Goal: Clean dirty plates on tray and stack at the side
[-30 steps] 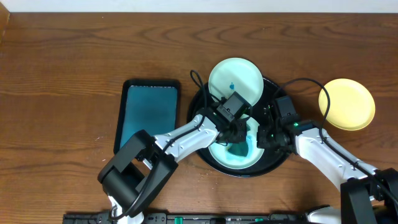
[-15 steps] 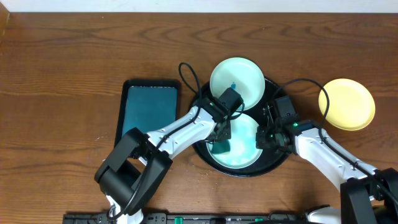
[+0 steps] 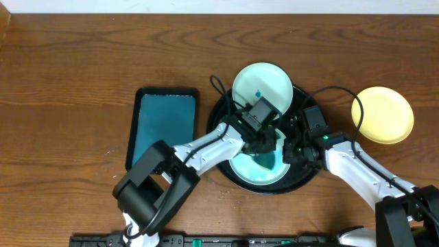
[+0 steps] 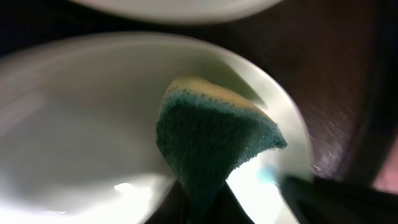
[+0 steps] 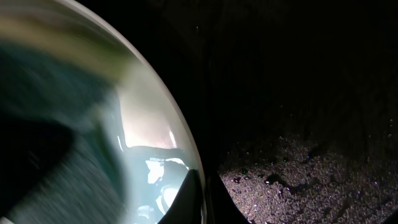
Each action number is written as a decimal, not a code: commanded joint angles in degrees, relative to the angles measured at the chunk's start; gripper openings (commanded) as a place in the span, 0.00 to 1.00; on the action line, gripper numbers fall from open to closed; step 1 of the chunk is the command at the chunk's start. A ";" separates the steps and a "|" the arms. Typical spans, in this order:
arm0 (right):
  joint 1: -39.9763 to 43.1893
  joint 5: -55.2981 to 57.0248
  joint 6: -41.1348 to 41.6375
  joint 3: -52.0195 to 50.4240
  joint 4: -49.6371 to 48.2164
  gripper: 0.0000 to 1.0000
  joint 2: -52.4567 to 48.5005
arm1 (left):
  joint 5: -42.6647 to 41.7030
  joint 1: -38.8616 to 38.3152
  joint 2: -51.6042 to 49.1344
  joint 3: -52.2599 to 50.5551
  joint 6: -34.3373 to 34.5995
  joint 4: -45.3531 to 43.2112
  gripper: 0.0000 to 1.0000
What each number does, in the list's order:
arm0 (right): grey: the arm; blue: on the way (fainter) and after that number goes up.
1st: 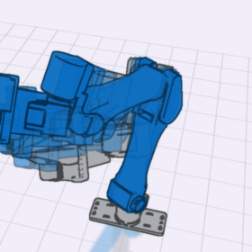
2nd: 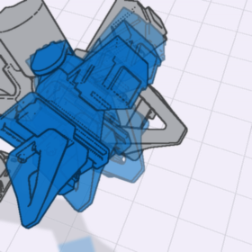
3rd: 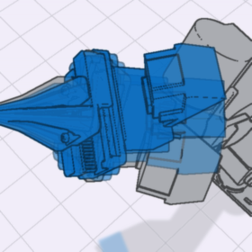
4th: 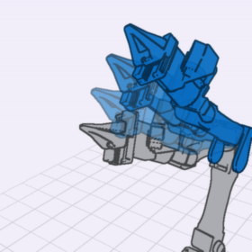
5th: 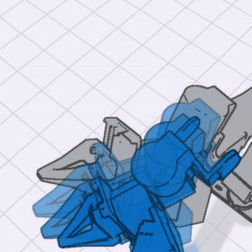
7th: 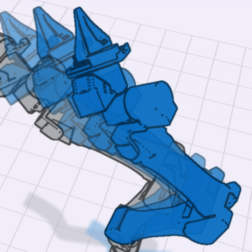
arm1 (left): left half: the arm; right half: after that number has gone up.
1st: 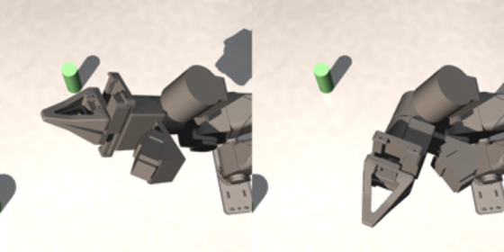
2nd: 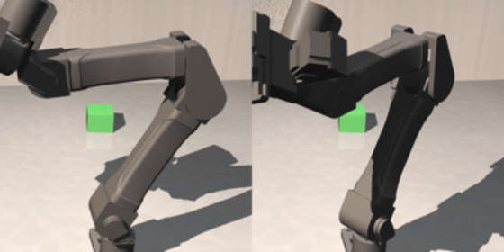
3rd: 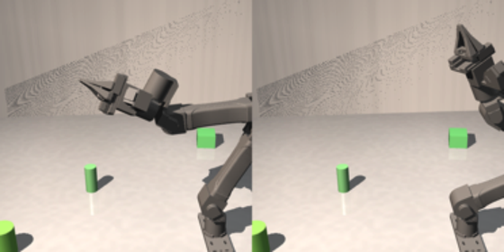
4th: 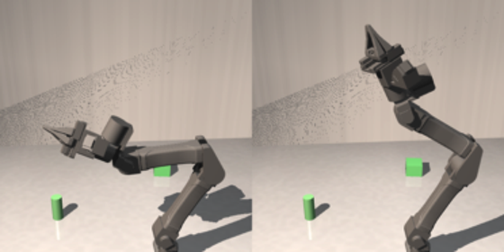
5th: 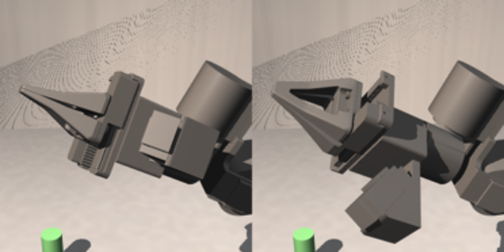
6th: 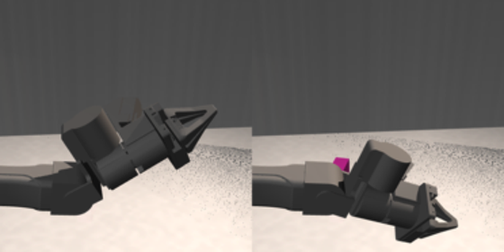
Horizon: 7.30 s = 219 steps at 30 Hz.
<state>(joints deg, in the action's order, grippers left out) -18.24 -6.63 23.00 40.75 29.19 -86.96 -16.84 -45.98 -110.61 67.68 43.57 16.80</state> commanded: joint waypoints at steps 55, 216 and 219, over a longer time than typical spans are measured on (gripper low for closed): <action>-0.20 2.10 0.33 0.00 1.62 0.01 -0.81 | 27.91 4.31 -3.58 10.71 -3.43 30.84 0.07; 52.06 -5.57 3.26 14.62 -3.17 0.01 0.39 | 12.96 43.01 19.65 -7.63 -20.63 31.21 0.08; 52.13 -3.96 3.30 14.64 -8.13 0.25 -4.66 | 12.96 43.01 19.65 -7.61 -20.63 30.99 0.08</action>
<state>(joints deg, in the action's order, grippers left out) 33.74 -9.47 24.29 54.39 23.62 -89.08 -4.01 -3.05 -90.98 60.34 23.70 47.86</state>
